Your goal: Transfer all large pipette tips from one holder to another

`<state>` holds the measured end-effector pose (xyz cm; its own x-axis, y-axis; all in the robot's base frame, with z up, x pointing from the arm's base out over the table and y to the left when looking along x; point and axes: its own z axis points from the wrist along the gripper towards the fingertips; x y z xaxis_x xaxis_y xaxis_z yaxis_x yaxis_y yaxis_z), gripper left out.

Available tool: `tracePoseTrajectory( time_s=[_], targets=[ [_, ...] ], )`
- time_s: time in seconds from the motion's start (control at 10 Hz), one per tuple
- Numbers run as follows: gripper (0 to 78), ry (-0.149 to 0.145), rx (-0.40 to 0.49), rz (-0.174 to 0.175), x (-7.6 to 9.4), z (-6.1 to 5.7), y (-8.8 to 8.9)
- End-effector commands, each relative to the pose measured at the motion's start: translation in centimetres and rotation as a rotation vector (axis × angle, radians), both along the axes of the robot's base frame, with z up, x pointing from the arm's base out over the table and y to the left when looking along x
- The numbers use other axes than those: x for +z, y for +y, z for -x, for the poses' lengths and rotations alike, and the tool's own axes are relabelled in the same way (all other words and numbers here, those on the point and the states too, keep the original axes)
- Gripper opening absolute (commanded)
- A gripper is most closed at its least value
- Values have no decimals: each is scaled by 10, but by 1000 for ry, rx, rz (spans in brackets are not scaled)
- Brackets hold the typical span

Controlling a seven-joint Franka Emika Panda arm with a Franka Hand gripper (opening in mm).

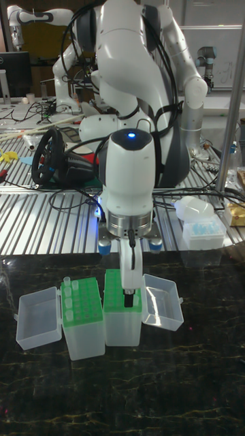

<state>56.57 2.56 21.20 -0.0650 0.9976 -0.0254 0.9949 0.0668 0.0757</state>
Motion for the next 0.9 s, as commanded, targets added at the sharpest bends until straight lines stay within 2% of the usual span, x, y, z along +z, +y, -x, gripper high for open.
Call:
tracePoseTrajectory(
  time_s=[0.1, 0.6, 0.9],
  targets=[
    [774, -5, 5, 1, -4, -2, 0],
    [774, -5, 7, 12, -12, -3, 1],
    [774, 16, 16, 16, -12, -3, 1]
  ],
)
